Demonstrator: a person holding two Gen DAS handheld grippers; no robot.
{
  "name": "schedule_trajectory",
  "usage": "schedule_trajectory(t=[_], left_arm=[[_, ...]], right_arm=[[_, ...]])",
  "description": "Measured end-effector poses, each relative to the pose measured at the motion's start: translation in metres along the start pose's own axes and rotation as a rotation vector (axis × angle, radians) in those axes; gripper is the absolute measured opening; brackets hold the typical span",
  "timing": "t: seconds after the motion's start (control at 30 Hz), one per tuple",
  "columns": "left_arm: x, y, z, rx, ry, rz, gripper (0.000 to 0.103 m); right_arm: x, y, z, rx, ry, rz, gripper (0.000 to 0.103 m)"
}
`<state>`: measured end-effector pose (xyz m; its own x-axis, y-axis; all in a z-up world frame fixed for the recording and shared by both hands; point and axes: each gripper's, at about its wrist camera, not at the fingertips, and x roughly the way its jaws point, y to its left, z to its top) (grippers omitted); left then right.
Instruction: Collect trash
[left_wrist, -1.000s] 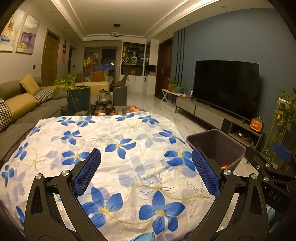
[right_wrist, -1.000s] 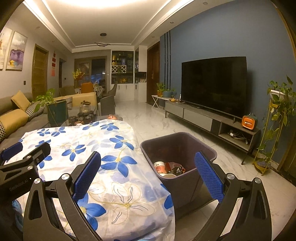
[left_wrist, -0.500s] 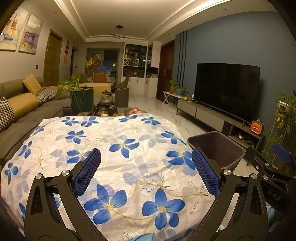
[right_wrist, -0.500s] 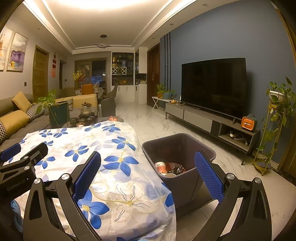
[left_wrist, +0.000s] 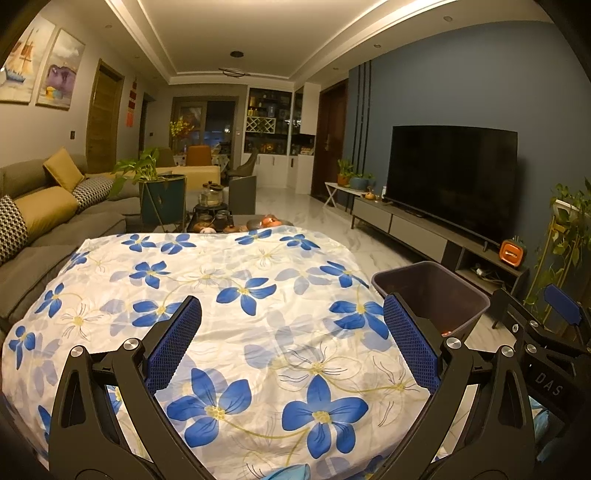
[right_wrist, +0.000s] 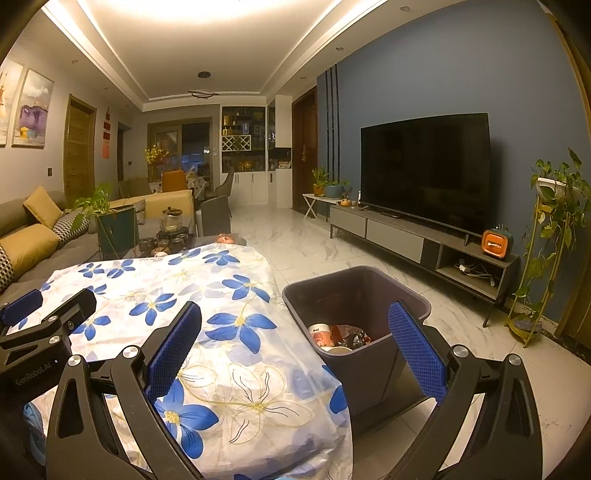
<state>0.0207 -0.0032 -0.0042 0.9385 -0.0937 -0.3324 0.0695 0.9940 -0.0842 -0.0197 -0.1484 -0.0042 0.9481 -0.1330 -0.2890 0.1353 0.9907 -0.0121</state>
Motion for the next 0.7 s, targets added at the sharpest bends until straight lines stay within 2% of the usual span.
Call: schedule_trajectory(t=[0.7], left_arm=[[-0.0042,-0.0017,0.0033,0.004,-0.001,0.003,0.097]], right_arm=[[-0.0022,-0.0021,0.0019,0.016,-0.005,0.005,0.097]])
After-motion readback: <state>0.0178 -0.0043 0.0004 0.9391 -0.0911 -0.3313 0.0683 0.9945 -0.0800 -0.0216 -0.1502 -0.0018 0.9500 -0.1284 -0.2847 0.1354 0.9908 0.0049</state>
